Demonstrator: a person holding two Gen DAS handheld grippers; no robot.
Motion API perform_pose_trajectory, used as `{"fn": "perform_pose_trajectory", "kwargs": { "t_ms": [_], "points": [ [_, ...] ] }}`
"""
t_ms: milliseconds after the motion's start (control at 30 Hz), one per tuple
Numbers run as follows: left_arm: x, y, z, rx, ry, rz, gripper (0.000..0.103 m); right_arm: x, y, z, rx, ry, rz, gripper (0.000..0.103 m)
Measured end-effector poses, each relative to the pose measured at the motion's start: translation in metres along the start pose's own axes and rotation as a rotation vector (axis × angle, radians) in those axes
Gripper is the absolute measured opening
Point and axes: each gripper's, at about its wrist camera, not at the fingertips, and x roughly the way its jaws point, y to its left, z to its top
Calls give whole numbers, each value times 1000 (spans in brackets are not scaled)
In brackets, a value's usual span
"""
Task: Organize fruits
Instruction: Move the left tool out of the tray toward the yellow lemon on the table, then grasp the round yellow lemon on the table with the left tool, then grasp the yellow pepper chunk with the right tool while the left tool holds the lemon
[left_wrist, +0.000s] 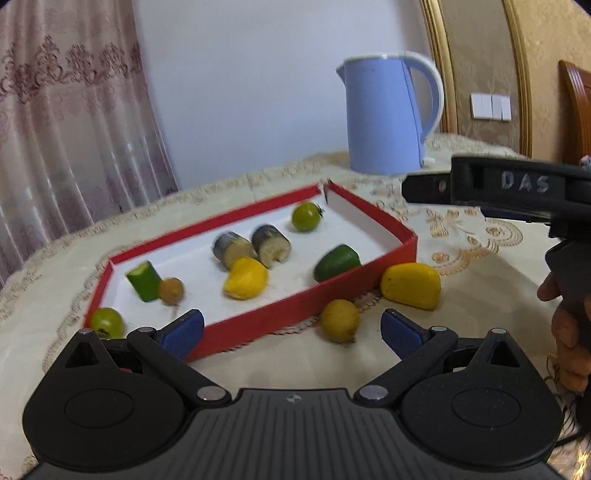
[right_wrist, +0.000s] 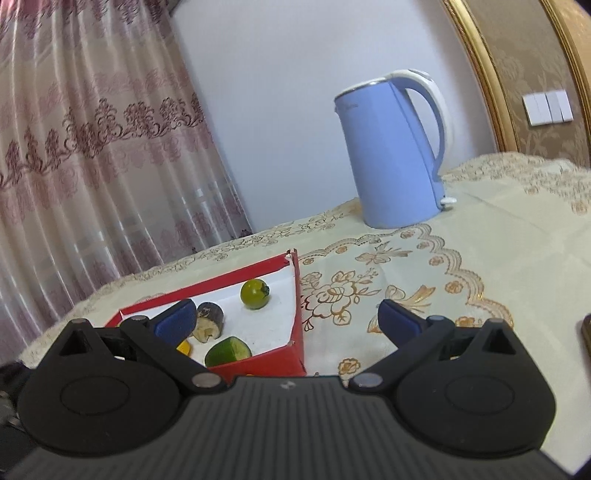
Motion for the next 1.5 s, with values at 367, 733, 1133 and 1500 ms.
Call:
{"fn": "perform_pose_trajectory", "kwargs": {
  "t_ms": [367,733,1133,1500],
  "points": [
    [35,-19,6,-35,126,58,82,0,-10,-1,47,-3,-2,103],
    [32,-21,8,-79,138,16,26,0,-13,-1,70,-2,-5,103],
    [-15,15,-13,-88,58,13,25,1,-14,-1,81,5,-1,103],
    [-15,72,-31,-197,122,26,26,1,-16,-2,94,16,-4,103]
  ]
}}
